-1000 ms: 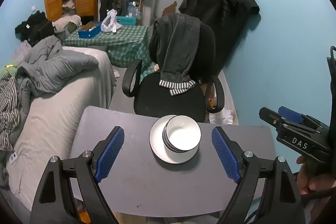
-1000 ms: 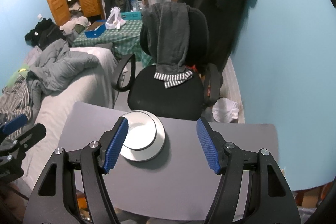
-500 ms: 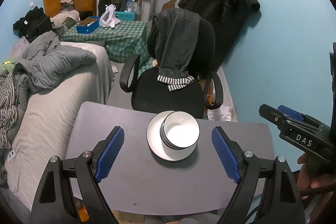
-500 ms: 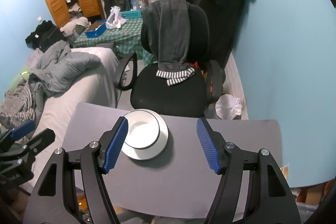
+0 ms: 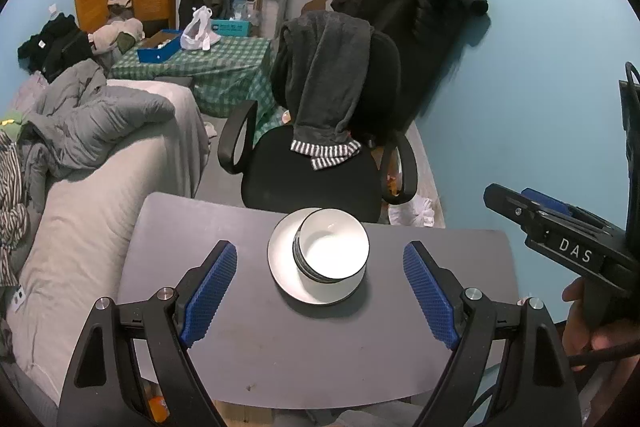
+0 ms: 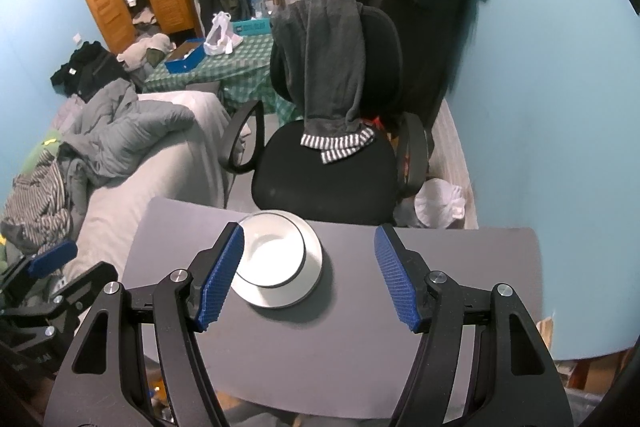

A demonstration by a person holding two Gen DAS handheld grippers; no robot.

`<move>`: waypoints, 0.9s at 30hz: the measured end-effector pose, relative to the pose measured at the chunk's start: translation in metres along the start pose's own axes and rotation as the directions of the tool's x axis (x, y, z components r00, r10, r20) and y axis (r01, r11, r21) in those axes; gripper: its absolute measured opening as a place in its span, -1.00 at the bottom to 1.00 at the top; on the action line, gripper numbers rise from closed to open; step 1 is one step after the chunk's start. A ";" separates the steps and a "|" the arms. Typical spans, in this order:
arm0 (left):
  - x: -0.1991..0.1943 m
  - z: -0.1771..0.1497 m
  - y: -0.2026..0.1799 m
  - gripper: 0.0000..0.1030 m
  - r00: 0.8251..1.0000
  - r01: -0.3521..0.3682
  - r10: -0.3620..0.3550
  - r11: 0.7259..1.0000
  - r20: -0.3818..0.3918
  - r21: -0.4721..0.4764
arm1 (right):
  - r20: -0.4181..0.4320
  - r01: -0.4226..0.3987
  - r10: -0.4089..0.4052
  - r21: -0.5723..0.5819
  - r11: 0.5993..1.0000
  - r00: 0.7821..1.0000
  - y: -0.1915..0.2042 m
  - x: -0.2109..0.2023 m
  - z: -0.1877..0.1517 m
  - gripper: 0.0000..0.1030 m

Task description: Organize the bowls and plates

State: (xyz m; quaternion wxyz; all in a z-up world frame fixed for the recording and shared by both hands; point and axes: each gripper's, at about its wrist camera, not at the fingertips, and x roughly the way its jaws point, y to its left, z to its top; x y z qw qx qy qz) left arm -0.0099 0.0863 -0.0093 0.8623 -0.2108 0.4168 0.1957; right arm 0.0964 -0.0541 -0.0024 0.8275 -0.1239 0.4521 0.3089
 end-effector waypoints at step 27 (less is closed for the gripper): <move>0.001 -0.002 -0.017 0.68 1.000 0.000 0.000 1.000 -0.023 -0.006 | -0.001 -0.017 0.017 0.012 1.000 1.000 -0.008 0.000 0.000 0.30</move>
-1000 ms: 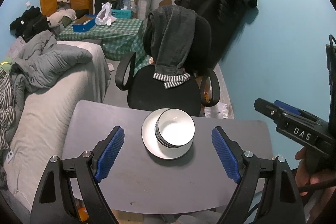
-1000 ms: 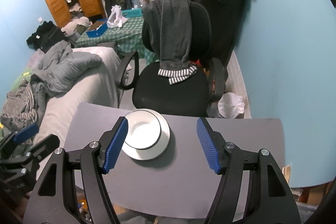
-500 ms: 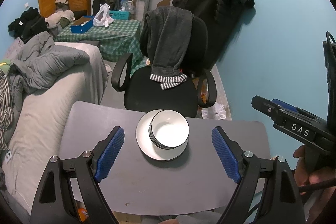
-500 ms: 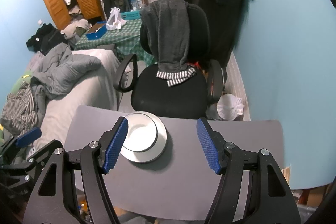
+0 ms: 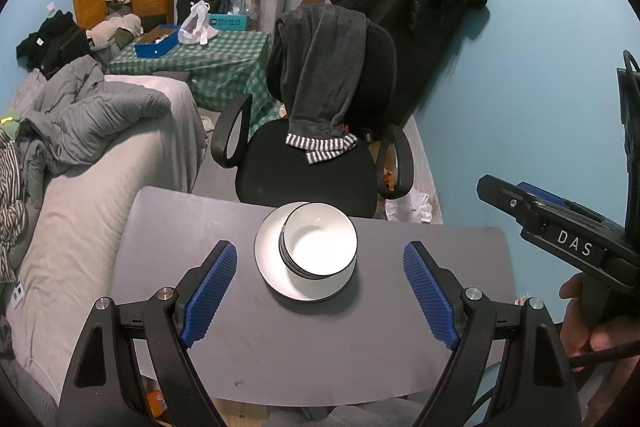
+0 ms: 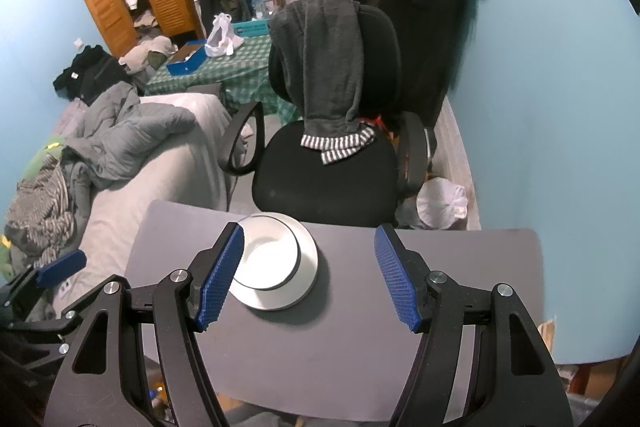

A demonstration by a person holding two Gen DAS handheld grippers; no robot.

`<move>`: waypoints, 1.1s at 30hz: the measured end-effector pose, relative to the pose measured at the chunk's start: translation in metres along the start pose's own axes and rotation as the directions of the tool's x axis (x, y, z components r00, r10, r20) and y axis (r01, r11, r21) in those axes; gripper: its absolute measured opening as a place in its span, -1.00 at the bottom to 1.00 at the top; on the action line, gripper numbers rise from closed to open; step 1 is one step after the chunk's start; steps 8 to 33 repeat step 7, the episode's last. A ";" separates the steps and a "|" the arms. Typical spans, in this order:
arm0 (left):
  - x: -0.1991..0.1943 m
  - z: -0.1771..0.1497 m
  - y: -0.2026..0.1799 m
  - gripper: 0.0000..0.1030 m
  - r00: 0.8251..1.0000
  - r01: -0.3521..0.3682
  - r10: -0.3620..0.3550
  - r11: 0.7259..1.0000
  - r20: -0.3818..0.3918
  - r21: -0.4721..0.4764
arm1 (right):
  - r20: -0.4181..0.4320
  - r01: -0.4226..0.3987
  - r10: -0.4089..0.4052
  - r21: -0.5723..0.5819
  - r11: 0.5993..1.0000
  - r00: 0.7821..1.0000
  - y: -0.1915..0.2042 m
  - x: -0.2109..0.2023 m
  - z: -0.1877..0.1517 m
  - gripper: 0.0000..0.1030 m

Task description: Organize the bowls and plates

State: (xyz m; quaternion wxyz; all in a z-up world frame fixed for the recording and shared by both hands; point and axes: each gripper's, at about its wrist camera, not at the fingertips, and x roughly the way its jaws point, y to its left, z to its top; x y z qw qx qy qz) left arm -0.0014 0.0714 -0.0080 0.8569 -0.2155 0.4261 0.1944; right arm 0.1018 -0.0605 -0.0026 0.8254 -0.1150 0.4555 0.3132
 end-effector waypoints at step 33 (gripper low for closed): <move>-0.001 0.000 -0.003 0.68 1.000 0.005 -0.005 1.000 0.002 -0.004 | -0.001 -0.002 0.002 0.002 1.000 1.000 -0.002 0.000 0.000 0.30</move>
